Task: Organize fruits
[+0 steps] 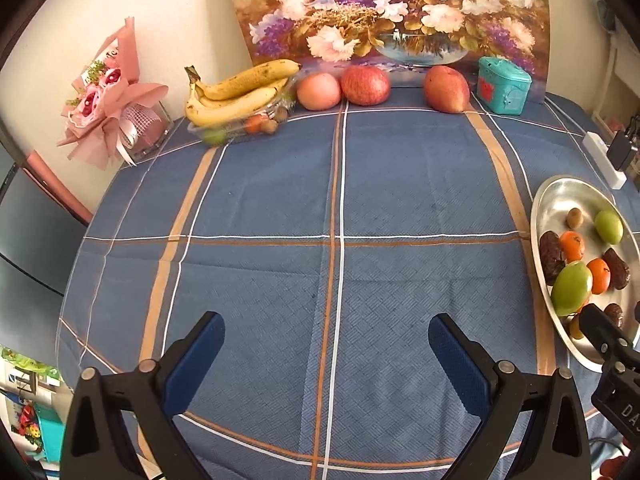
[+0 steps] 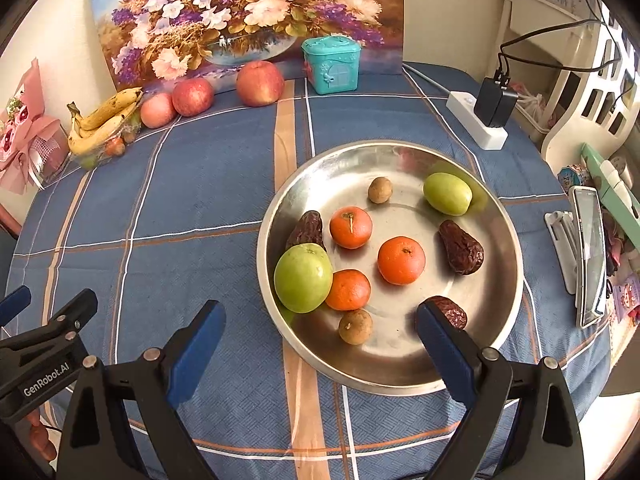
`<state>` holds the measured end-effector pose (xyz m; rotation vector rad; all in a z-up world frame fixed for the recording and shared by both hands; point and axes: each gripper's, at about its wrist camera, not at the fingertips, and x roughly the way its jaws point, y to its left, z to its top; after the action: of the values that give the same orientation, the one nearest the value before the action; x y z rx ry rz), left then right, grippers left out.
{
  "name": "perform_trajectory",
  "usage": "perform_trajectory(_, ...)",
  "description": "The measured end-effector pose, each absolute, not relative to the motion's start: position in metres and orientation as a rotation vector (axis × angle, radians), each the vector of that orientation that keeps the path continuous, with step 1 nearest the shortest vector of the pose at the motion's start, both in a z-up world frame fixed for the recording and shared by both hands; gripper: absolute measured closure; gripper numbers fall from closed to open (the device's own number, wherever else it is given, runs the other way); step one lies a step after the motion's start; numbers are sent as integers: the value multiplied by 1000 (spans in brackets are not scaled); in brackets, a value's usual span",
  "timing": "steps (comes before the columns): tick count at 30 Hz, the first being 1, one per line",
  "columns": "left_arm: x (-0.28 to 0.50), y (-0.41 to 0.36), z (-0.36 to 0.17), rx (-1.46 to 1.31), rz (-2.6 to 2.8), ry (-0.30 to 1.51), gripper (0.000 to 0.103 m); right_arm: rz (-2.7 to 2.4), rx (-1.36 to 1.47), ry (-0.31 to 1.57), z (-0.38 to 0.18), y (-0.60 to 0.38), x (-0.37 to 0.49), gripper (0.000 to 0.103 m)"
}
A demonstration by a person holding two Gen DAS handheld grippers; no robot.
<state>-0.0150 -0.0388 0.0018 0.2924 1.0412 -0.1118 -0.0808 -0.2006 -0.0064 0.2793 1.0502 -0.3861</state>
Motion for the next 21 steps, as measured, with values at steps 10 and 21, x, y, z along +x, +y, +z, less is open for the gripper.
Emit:
perform_trajectory(10, -14, -37, 2, 263, -100, 1050, 0, -384, 283, 1015, 0, -203, -80, 7)
perform_trajectory(21, -11, -30, 4, 219, -95, 1053, 0, -379, 265, 1015, 0, -201, -76, 7)
